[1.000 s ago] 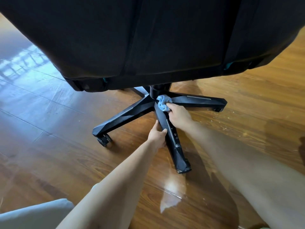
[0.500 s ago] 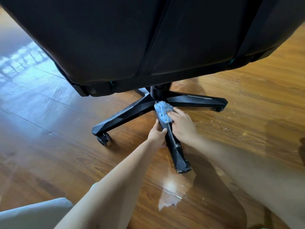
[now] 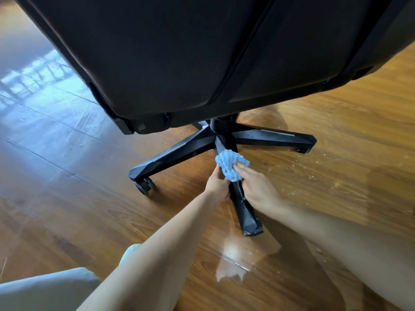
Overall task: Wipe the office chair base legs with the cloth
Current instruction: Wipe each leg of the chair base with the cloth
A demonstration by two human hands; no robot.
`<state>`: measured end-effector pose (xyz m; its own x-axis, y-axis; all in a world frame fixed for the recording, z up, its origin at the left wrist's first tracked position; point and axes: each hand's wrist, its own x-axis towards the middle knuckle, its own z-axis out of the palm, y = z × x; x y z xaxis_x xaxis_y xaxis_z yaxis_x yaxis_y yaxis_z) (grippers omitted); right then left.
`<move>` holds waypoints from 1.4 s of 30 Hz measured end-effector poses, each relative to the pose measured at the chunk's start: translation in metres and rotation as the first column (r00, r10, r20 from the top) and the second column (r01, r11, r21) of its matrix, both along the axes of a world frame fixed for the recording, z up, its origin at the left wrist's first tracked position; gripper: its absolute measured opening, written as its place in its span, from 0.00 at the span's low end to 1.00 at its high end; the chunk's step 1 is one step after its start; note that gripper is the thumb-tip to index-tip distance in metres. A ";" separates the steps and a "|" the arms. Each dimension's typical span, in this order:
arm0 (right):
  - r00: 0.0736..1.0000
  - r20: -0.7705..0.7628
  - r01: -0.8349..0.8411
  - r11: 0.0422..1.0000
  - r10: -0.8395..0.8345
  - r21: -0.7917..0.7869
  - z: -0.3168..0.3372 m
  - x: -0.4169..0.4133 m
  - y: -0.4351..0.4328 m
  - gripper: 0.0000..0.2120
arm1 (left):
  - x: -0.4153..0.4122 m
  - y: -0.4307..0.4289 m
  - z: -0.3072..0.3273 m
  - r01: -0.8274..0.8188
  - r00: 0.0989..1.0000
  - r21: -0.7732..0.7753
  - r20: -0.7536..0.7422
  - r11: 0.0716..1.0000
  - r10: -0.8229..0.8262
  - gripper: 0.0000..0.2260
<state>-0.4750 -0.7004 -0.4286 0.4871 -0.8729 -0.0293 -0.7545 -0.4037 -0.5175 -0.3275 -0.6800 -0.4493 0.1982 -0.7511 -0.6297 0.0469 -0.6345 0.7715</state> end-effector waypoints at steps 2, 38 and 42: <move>0.999 0.037 0.020 1.000 -0.021 0.024 -0.002 0.003 0.003 0.28 | -0.003 0.000 -0.005 0.000 0.999 -0.020 0.033 1.000 0.001 0.28; 0.991 0.019 0.135 0.991 -0.135 -0.008 0.008 0.055 -0.039 0.26 | -0.009 0.001 -0.001 -0.092 0.995 -0.012 -0.048 0.996 0.092 0.31; 0.982 0.084 0.168 0.986 -0.168 0.014 0.007 0.058 -0.044 0.26 | -0.011 0.005 0.000 -0.090 0.996 -0.034 -0.022 0.995 0.089 0.30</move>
<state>-0.4170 -0.7445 -0.4216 0.3343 -0.9425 -0.0007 -0.7648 -0.2708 -0.5846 -0.3386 -0.6753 -0.4494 0.2527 -0.7524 -0.6083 0.1181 -0.6000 0.7912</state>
